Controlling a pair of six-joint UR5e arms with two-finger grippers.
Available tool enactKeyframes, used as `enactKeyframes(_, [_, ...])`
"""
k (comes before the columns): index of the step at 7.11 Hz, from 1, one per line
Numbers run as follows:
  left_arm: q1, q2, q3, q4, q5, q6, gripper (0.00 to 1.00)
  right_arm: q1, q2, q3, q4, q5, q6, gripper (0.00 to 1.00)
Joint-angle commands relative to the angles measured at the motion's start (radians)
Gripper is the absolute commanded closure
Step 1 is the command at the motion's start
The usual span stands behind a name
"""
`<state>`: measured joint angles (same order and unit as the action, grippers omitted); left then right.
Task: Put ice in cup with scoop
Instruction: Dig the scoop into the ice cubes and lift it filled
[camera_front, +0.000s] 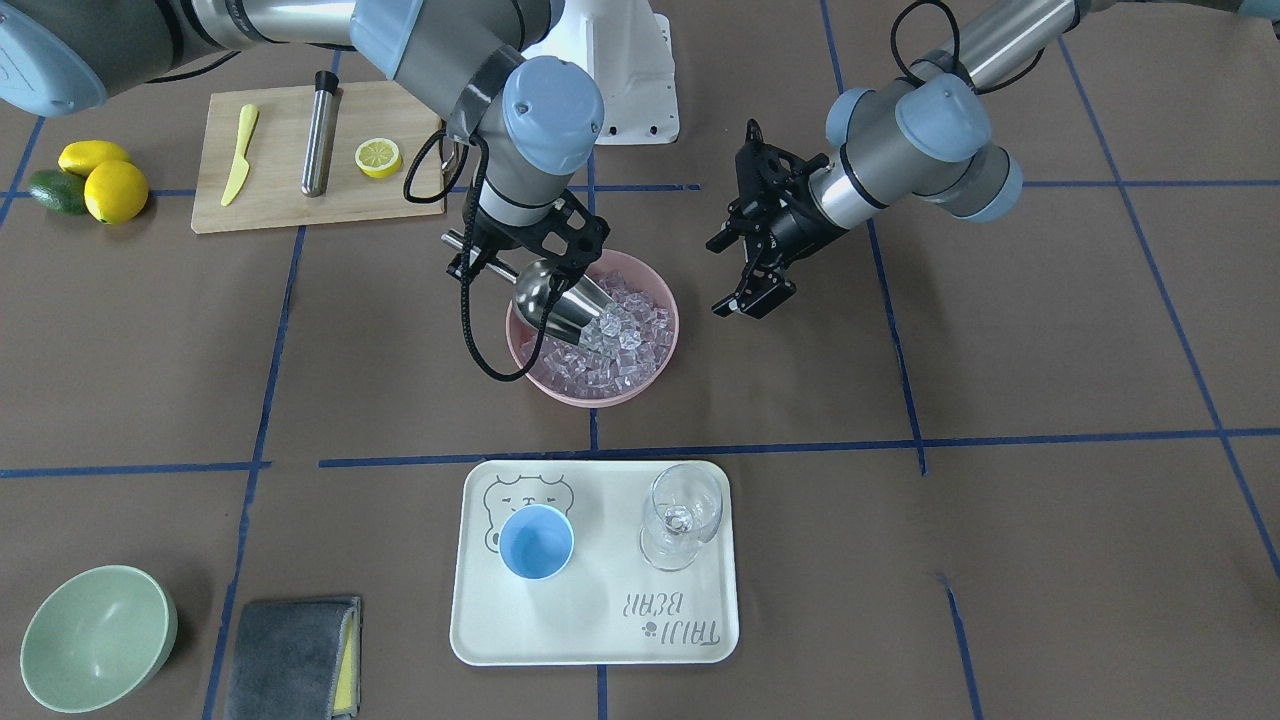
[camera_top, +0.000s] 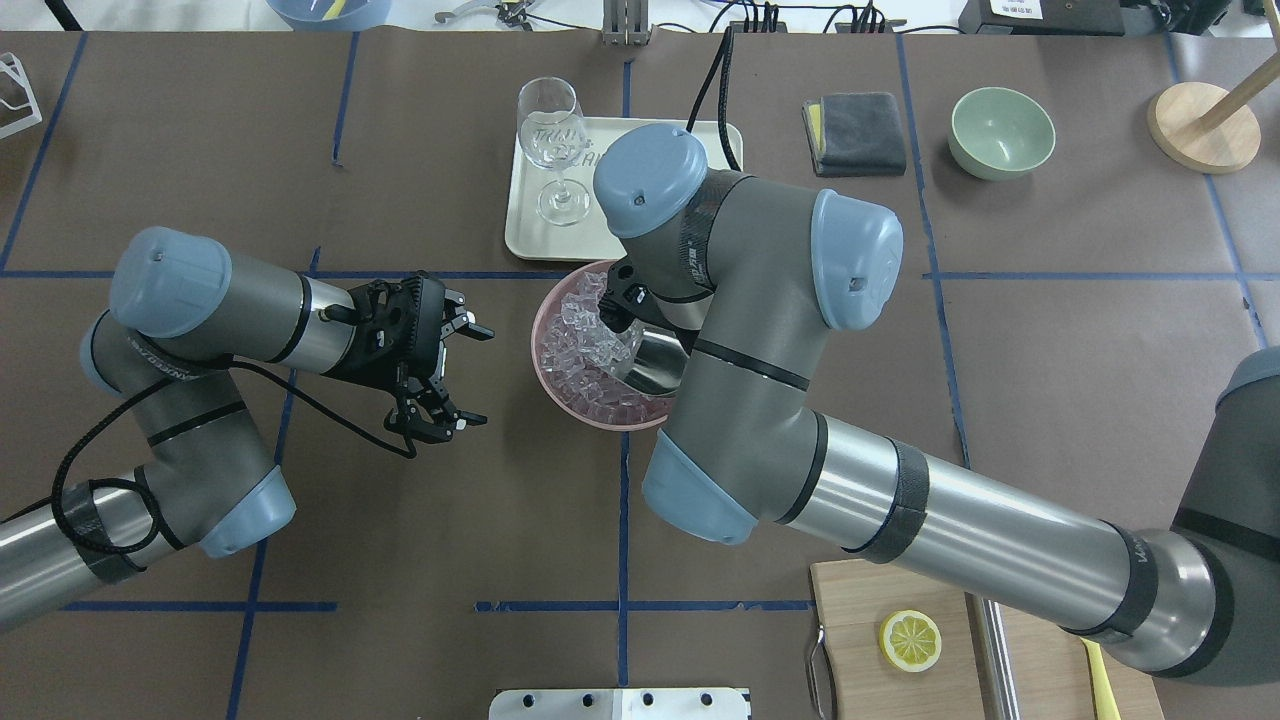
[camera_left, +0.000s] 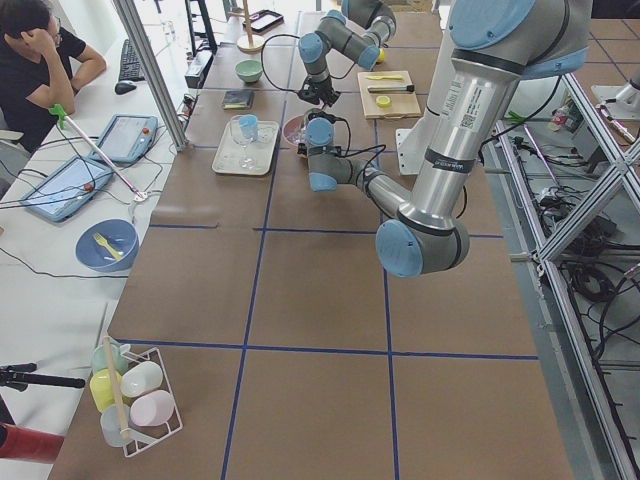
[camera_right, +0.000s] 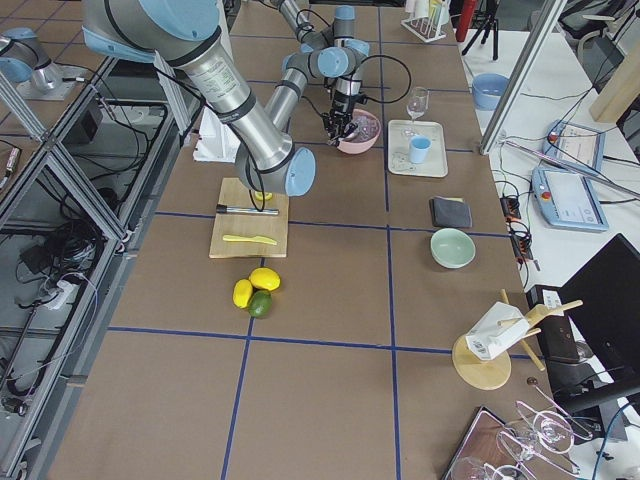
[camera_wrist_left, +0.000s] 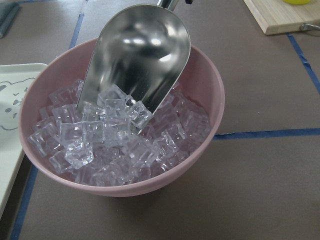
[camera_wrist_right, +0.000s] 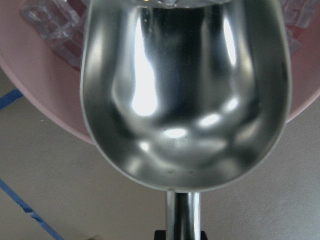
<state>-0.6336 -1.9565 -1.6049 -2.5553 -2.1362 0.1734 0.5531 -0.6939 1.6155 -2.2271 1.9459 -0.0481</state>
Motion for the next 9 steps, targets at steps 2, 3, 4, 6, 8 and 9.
enactKeyframes(2, [-0.003, 0.01, -0.021, 0.001, -0.001, 0.0, 0.0, 0.021, -0.07, 0.0, 0.137, 0.074, 0.031, 1.0])
enactKeyframes(3, [-0.003, 0.011, -0.027, 0.001, -0.001, 0.0, 0.0, 0.027, -0.07, 0.001, 0.148, 0.096, 0.036, 1.0])
enactKeyframes(4, [-0.005, 0.011, -0.027, 0.001, -0.002, 0.0, 0.0, 0.036, -0.07, 0.001, 0.156, 0.108, 0.037, 1.0])
enactKeyframes(6, [-0.006, 0.013, -0.039, 0.001, -0.004, 0.0, 0.0, 0.065, -0.078, 0.026, 0.17, 0.157, 0.042, 1.0])
enactKeyframes(8, [-0.009, 0.013, -0.047, 0.004, -0.004, 0.0, 0.0, 0.074, -0.107, 0.064, 0.17, 0.174, 0.042, 1.0])
enactKeyframes(9, [-0.009, 0.013, -0.049, 0.004, -0.005, 0.0, 0.0, 0.085, -0.111, 0.085, 0.17, 0.194, 0.05, 1.0])
